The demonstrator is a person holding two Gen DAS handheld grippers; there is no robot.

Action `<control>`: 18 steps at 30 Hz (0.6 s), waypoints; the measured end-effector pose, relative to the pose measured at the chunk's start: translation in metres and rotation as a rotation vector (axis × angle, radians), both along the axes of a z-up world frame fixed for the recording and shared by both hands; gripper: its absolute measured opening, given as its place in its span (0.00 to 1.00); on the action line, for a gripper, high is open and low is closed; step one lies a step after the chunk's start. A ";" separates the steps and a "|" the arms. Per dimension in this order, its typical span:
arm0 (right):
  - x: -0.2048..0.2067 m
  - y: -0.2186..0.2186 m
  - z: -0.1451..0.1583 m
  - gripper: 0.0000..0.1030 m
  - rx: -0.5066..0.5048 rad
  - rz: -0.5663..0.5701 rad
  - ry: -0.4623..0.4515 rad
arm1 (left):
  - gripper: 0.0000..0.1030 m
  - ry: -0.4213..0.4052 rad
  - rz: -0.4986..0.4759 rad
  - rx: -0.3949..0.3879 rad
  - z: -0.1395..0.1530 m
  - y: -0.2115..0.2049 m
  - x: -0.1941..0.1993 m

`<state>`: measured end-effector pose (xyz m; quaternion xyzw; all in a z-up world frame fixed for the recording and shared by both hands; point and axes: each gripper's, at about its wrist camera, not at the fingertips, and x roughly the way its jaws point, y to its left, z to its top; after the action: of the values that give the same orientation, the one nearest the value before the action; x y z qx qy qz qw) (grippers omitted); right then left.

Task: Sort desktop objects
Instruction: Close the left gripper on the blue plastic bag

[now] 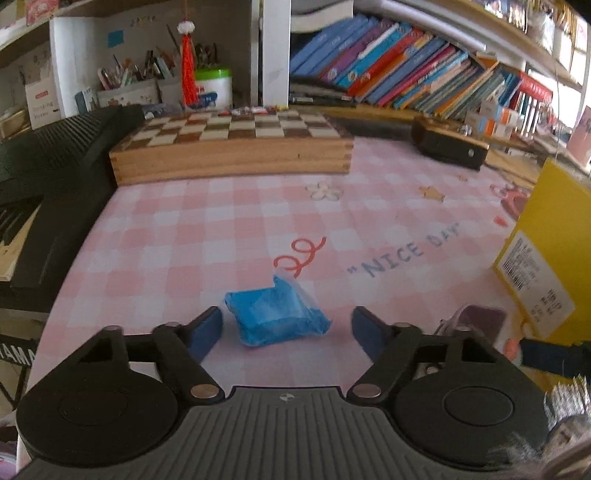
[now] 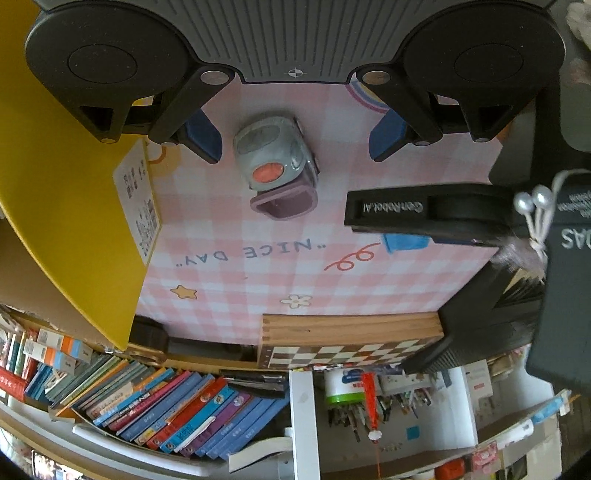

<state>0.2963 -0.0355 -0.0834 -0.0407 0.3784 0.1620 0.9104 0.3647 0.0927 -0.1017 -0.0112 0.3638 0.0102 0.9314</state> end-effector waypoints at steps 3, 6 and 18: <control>0.005 0.000 -0.001 0.86 0.002 -0.002 0.001 | 0.50 -0.016 -0.010 0.023 0.000 -0.001 -0.001; 0.009 0.001 -0.004 0.86 0.003 -0.003 0.009 | 0.42 -0.021 -0.013 0.015 0.000 0.002 0.000; 0.020 0.004 -0.010 0.66 0.004 0.002 0.010 | 0.36 -0.057 -0.031 -0.050 0.020 0.019 -0.026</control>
<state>0.3165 -0.0319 -0.0934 -0.0382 0.3828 0.1637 0.9084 0.3385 0.1121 -0.0821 -0.0291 0.3375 -0.0136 0.9408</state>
